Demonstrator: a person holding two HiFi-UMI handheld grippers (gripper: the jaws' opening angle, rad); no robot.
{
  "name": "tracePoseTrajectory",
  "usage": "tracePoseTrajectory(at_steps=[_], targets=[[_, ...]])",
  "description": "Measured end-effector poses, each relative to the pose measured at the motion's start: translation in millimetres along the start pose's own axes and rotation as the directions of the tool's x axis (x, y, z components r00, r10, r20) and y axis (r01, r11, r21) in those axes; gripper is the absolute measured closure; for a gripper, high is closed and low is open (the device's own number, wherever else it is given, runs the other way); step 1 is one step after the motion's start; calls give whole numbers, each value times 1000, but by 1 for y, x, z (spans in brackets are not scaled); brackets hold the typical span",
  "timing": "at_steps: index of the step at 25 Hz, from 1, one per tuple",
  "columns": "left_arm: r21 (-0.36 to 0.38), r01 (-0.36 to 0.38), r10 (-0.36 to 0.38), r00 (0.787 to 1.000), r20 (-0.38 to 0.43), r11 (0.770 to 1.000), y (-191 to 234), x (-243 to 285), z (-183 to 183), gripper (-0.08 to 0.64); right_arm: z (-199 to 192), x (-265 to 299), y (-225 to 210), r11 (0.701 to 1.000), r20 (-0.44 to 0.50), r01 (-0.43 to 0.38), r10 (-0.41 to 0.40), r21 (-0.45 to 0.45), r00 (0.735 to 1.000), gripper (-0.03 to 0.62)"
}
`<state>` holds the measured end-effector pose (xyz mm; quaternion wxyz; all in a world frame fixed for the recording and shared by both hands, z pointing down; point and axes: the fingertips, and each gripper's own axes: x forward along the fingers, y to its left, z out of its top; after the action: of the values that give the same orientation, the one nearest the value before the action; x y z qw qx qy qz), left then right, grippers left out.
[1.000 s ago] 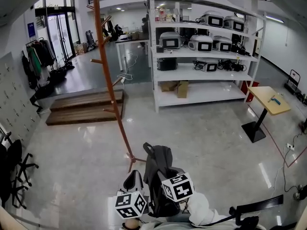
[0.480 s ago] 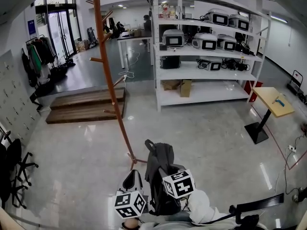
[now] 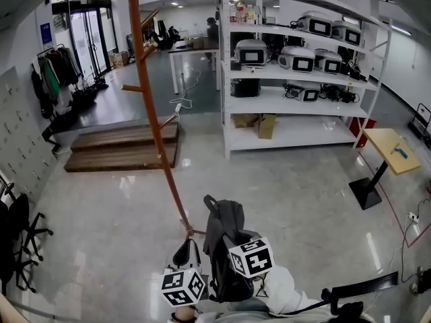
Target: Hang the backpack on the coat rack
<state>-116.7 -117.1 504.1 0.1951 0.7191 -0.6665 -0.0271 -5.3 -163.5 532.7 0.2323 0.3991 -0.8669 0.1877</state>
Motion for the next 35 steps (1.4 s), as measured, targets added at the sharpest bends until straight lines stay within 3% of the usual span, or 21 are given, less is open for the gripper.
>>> tracePoseTrajectory(at_steps=[9, 22, 35], targets=[[-8, -5, 5, 1000, -23, 1000, 8, 55, 15, 545, 35, 43, -25, 1000, -9, -12, 12, -19, 1000, 506], [-25, -38, 38, 999, 11, 999, 30, 131, 49, 545, 95, 107, -56, 997, -9, -54, 53, -57, 999, 506], [-24, -38, 39, 999, 33, 999, 60, 175, 74, 545, 147, 145, -68, 996, 28, -70, 72, -62, 997, 506]])
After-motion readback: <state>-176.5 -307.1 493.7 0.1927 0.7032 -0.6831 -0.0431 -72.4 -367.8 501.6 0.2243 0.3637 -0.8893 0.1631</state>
